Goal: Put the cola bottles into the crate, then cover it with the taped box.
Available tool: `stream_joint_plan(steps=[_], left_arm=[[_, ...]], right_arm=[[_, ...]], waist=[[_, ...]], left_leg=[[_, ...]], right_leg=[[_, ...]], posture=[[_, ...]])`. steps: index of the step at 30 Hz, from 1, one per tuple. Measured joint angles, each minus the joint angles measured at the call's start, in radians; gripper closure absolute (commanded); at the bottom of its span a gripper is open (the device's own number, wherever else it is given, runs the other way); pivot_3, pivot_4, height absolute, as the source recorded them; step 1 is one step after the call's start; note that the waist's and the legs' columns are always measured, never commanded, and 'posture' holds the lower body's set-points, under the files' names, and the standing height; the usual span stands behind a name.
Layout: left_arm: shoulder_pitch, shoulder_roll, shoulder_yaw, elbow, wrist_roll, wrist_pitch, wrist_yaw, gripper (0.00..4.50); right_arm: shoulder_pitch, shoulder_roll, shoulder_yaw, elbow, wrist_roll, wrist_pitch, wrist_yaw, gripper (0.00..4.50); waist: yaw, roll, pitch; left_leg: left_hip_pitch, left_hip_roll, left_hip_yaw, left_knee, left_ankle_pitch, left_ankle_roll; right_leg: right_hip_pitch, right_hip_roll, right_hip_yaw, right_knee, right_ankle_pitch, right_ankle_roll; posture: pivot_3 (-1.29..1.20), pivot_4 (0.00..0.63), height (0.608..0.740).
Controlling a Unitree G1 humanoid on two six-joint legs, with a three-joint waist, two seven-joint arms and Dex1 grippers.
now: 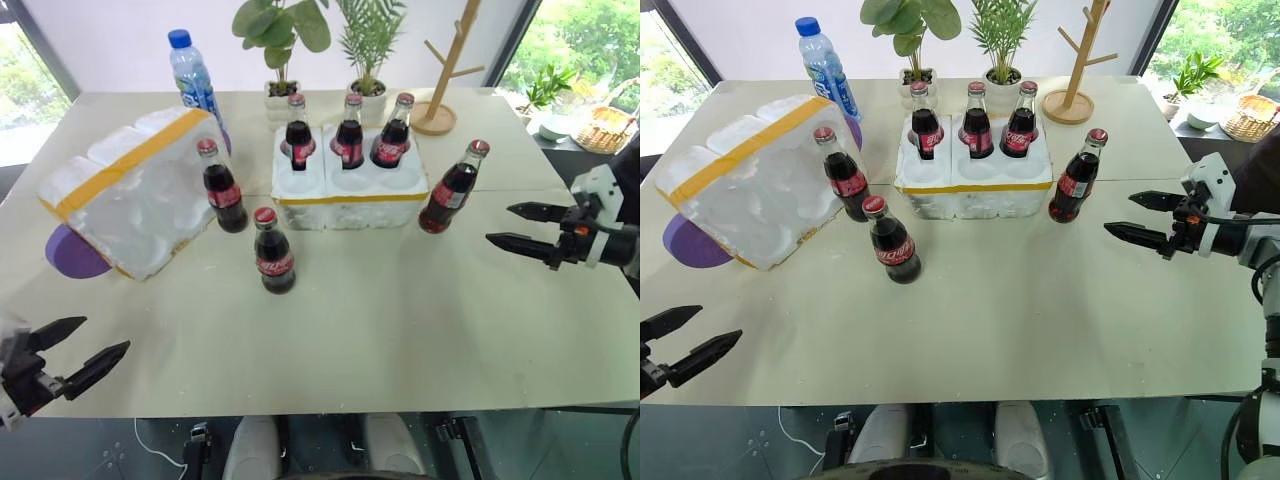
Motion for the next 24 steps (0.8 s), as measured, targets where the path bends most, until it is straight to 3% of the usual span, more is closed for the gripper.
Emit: stream_joint_plan(steps=[24], left_arm=[[-0.056, -0.019, -0.061, 0.026, 0.062, -0.011, 0.018, 0.06]], right_arm=[[0.014, 0.03, 0.0, -0.003, -0.013, -0.009, -0.039, 0.0]], waist=[[0.0, 0.0, 0.0]], left_leg=[[0.001, 0.0, 0.0, 0.001, 0.0, 0.0]], right_leg=[[0.001, 0.001, 0.0, 0.002, 0.0, 0.0]], posture=[[0.0, 0.15, 0.74]])
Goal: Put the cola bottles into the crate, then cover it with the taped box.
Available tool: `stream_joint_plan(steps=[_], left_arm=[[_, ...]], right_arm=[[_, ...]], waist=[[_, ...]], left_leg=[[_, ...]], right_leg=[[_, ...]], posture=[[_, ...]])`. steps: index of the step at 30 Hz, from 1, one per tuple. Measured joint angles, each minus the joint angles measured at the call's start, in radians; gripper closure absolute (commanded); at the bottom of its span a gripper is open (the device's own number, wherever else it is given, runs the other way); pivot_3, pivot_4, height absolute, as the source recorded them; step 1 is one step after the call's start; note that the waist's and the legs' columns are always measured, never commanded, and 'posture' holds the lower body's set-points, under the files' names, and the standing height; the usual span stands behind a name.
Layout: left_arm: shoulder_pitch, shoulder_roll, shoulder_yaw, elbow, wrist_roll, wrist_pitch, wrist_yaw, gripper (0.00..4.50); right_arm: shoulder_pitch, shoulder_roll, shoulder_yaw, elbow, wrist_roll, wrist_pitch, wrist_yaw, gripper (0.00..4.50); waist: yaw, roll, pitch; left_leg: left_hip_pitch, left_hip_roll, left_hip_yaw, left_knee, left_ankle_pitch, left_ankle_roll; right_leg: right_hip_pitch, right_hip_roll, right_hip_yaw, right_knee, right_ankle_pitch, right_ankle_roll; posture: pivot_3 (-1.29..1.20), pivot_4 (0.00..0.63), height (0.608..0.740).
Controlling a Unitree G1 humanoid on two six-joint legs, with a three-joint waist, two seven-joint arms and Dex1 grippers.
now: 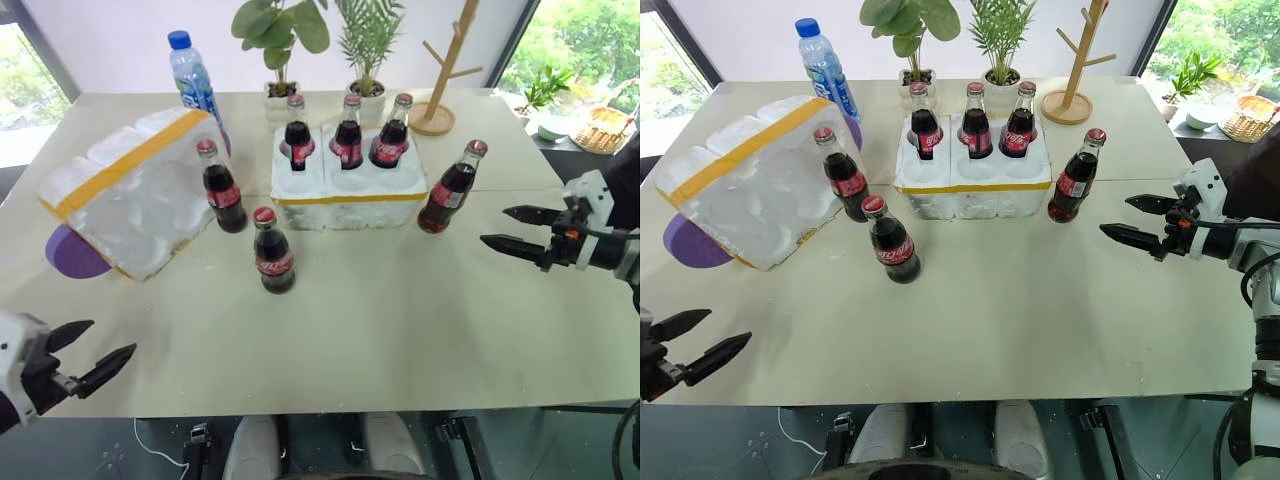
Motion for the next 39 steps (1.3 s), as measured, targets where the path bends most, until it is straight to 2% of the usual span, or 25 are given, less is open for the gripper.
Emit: stream_joint_plan(steps=[4, 8, 12, 15, 19, 22, 24, 29, 32, 39], left_arm=[[-0.027, 0.026, 0.009, -0.001, -0.035, 0.023, -0.01, 0.06], [-0.077, 0.105, 0.091, -0.003, -0.133, 0.094, -0.036, 0.06], [-0.169, 0.23, 0.132, 0.001, -0.26, 0.189, -0.076, 0.06], [-0.301, 0.332, 0.129, 0.009, -0.338, 0.235, -0.082, 0.06], [-0.47, 0.368, -0.033, 0.02, -0.346, 0.239, -0.05, 0.06], [-0.627, 0.336, -0.214, 0.045, -0.282, 0.215, 0.045, 0.06], [-0.694, 0.296, -0.292, 0.078, -0.223, 0.192, 0.11, 0.06], [-0.873, 0.137, -0.462, 0.169, -0.074, 0.169, 0.315, 0.06], [-0.933, 0.063, -0.537, 0.183, -0.032, 0.171, 0.373, 0.06], [-1.017, -0.012, -0.618, 0.28, 0.066, 0.142, 0.421, 0.06]], right_arm=[[0.004, -0.003, 0.0, 0.0, -0.007, -0.008, 0.006, 0.0], [0.001, -0.044, -0.002, 0.0, 0.007, 0.021, 0.047, 0.0], [-0.025, -0.127, -0.029, -0.039, 0.085, 0.138, 0.128, 0.0], [-0.092, -0.171, -0.062, -0.112, 0.174, 0.246, 0.174, 0.0], [-0.164, -0.177, -0.094, -0.178, 0.275, 0.365, 0.167, 0.0], [-0.206, -0.169, -0.1, -0.24, 0.327, 0.422, 0.136, 0.0], [-0.205, -0.169, -0.104, -0.277, 0.349, 0.44, 0.126, 0.0], [-0.183, -0.171, -0.114, -0.354, 0.375, 0.462, 0.117, 0.0], [-0.181, -0.171, -0.118, -0.38, 0.389, 0.466, 0.103, 0.0], [-0.181, -0.168, -0.133, -0.405, 0.432, 0.487, 0.063, 0.0]], waist=[[0.001, 0.0, 0.0], [0.002, 0.0, 0.0], [0.002, 0.001, 0.0], [0.001, 0.002, 0.0], [-0.002, 0.003, 0.0], [0.003, 0.003, 0.0], [0.004, 0.003, 0.0], [0.006, 0.002, 0.0], [0.006, 0.001, 0.0], [0.004, 0.001, 0.0]], left_leg=[[0.0, 0.0, 0.0, 0.0, 0.0, 0.0], [0.0, 0.0, 0.0, 0.001, 0.0, 0.0], [0.001, 0.0, 0.0, 0.001, 0.001, -0.001], [0.002, 0.0, 0.0, 0.001, 0.002, -0.002], [0.003, -0.001, 0.0, 0.0, 0.002, -0.003], [0.002, -0.001, 0.0, 0.0, 0.002, -0.003], [0.002, -0.001, -0.001, 0.0, 0.002, -0.003], [0.001, -0.002, -0.001, 0.001, 0.002, -0.003], [0.001, -0.002, 0.0, 0.002, 0.002, -0.003], [0.002, -0.002, -0.001, 0.002, 0.003, -0.004]], right_leg=[[0.0, 0.0, 0.0, 0.001, 0.0, 0.0], [0.0, 0.0, 0.0, 0.001, 0.0, 0.0], [0.0, -0.001, 0.0, 0.003, 0.0, 0.0], [0.0, -0.001, 0.0, 0.005, 0.0, 0.0], [0.0, 0.001, 0.001, 0.006, 0.0, 0.001], [-0.002, 0.001, 0.002, 0.011, 0.002, 0.003], [-0.002, 0.002, 0.002, 0.012, 0.002, 0.003], [-0.003, 0.002, 0.003, 0.013, 0.002, 0.004], [-0.003, 0.001, 0.003, 0.012, 0.003, 0.005], [-0.003, 0.003, 0.003, 0.013, 0.003, 0.005]], posture=[[0.0, 0.15, 0.74], [0.0, 0.15, 0.74], [0.0, 0.15, 0.74], [0.0, 0.15, 0.74], [0.0, 0.15, 0.74], [0.0, 0.15, 0.74], [0.0, 0.15, 0.74], [0.0, 0.15, 0.74], [0.0, 0.15, 0.74], [0.0, 0.15, 0.74]])
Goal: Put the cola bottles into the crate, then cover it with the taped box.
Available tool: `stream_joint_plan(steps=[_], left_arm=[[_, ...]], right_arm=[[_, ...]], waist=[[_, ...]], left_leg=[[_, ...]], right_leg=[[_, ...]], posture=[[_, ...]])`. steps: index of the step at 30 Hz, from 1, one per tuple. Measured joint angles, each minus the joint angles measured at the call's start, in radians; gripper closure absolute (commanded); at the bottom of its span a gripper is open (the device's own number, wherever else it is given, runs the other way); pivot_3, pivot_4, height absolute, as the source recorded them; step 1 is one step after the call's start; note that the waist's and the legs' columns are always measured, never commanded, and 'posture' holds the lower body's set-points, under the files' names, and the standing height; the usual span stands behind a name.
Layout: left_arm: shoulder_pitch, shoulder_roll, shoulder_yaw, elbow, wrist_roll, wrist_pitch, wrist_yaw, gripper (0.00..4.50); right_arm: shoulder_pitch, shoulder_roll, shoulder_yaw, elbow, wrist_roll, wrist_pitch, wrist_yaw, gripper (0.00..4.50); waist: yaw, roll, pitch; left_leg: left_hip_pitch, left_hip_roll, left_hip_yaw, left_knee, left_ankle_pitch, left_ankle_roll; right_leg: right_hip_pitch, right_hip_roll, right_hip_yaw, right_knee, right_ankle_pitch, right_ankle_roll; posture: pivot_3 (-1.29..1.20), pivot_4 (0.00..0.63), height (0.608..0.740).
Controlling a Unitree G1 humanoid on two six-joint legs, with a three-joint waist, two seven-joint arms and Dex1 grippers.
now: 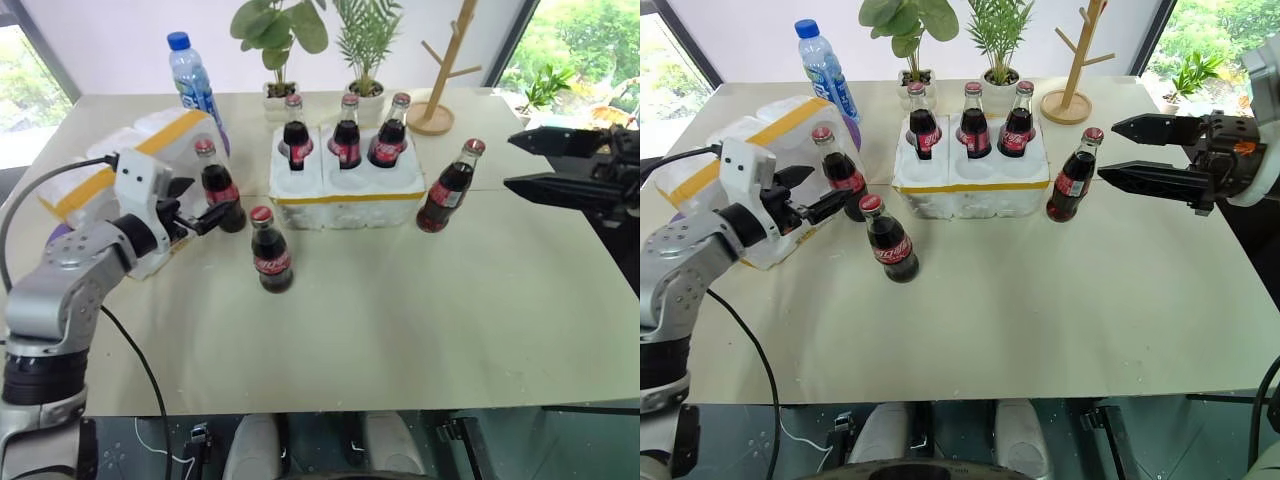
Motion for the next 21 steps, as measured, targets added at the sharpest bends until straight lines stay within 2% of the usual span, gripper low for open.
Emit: stream_joint_plan(steps=[10, 16, 19, 21], left_arm=[[-0.129, -0.098, -0.11, 0.228, 0.164, -0.102, 0.01, 0.06], [-0.192, -0.149, -0.123, 0.375, 0.222, -0.154, 0.007, 0.06], [-0.203, -0.161, -0.125, 0.396, 0.239, -0.179, -0.002, 0.95], [-0.203, -0.166, -0.126, 0.4, 0.243, -0.191, -0.016, 1.88]], right_arm=[[0.026, 0.001, -0.008, -0.046, 0.044, 0.019, -0.038, 0.0], [0.04, 0.001, -0.013, -0.076, 0.063, 0.023, -0.044, 0.0], [0.041, 0.001, -0.014, -0.086, 0.094, 0.051, -0.047, 0.0], [0.044, 0.001, -0.017, -0.096, 0.119, 0.07, -0.05, 0.0]], waist=[[0.004, 0.0, 0.0], [0.001, 0.0, 0.0], [0.002, 0.0, 0.0], [0.002, 0.0, 0.0]], left_leg=[[-0.001, 0.0, 0.0, 0.001, 0.0, 0.0], [-0.001, 0.0, 0.0, 0.001, 0.0, 0.0], [-0.001, 0.0, 0.0, 0.001, 0.0, 0.0], [-0.001, 0.0, 0.0, 0.001, 0.0, 0.0]], right_leg=[[0.0, -0.001, 0.0, 0.0, 0.0, 0.0], [0.0, 0.0, 0.0, 0.0, 0.0, 0.0], [0.0, -0.001, 0.0, 0.0, 0.0, 0.0], [0.0, -0.001, 0.0, 0.0, 0.0, 0.0]], posture=[[0.0, 0.15, 0.74], [0.0, 0.15, 0.74], [0.0, 0.15, 0.74], [0.0, 0.15, 0.74]])
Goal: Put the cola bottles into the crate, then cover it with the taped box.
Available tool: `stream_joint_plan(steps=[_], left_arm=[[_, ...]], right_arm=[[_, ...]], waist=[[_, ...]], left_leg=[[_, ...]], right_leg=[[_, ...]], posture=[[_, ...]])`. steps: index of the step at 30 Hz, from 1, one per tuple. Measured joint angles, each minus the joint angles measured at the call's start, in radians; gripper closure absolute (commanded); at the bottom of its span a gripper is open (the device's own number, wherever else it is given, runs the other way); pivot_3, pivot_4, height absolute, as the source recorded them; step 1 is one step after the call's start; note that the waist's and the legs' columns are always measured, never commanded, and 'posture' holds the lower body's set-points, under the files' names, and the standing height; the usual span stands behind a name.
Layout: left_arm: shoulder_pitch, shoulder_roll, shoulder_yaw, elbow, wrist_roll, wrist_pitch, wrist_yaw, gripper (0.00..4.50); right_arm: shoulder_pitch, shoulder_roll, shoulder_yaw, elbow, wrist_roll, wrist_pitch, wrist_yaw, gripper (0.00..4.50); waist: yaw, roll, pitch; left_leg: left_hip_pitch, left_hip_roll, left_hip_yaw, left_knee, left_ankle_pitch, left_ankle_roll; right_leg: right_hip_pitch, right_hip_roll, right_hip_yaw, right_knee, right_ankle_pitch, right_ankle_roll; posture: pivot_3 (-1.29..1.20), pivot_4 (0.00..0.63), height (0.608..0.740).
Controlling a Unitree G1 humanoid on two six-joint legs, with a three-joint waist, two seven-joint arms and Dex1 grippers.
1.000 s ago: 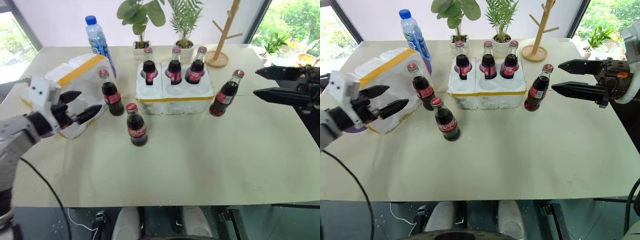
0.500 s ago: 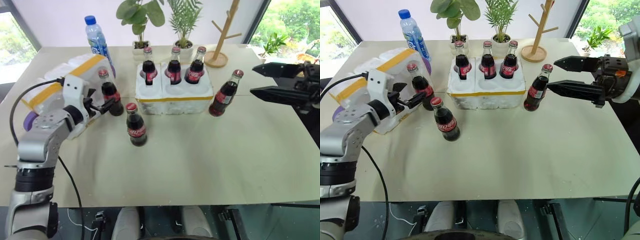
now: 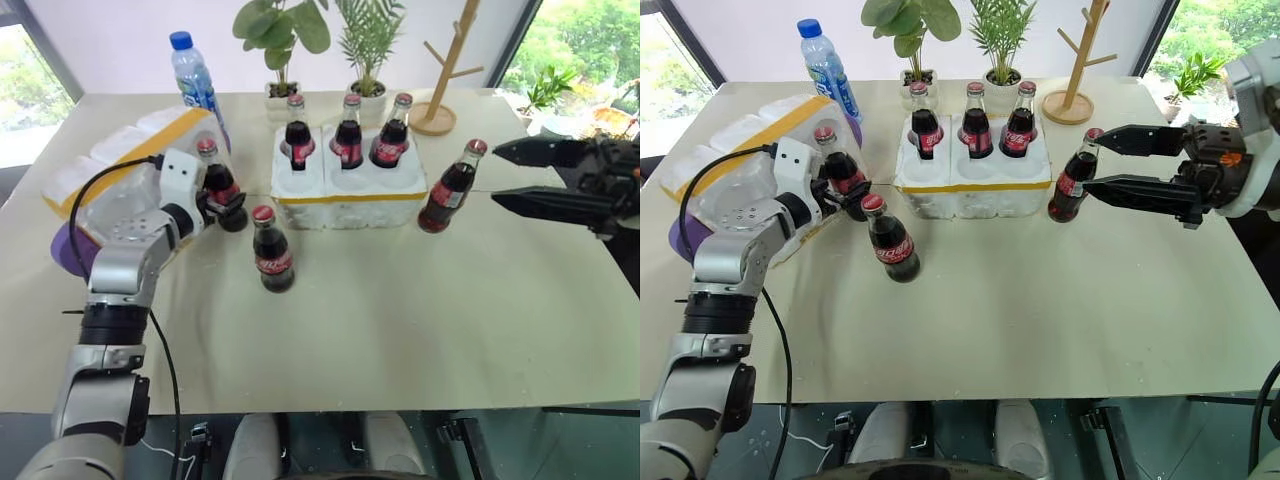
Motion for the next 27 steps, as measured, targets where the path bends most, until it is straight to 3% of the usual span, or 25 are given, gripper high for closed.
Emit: stream_joint_plan(steps=[7, 15, 22, 27], left_arm=[[0.016, 0.04, 0.0, -0.013, 0.004, -0.004, -0.083, 1.88], [-0.003, 0.156, -0.001, -0.057, -0.085, 0.097, -0.338, 1.88], [-0.293, 0.157, 0.025, 0.035, -0.207, 0.123, -0.516, 1.88], [-0.518, 0.053, -0.001, 0.334, -0.171, 0.036, -0.598, 1.88]], right_arm=[[0.008, 0.001, -0.004, -0.028, -0.011, -0.032, -0.037, 0.0], [0.02, 0.003, -0.003, -0.029, -0.021, -0.053, -0.057, 0.0], [0.07, 0.019, -0.019, -0.075, -0.008, -0.051, -0.104, 0.0], [0.128, 0.027, -0.072, -0.113, 0.008, -0.047, -0.152, 0.0]], waist=[[-0.003, 0.0, 0.0], [0.0, -0.001, 0.001], [0.019, -0.003, 0.002], [0.029, -0.004, 0.002]], left_leg=[[0.0, 0.0, 0.0, 0.0, 0.0, 0.0], [-0.001, 0.0, 0.0, 0.0, 0.0, 0.0], [-0.012, 0.002, -0.002, 0.014, -0.001, 0.001], [-0.014, 0.001, -0.004, 0.015, -0.001, 0.002]], right_leg=[[0.0, 0.0, 0.0, 0.0, 0.0, 0.0], [-0.001, 0.0, -0.001, 0.0, 0.0, 0.0], [-0.003, 0.002, -0.005, 0.001, 0.001, 0.001], [-0.003, 0.002, -0.008, 0.001, 0.001, 0.002]], posture=[[0.0, 0.15, 0.74], [0.0, 0.15, 0.74], [0.0, 0.15, 0.74], [0.0, 0.15, 0.74]])
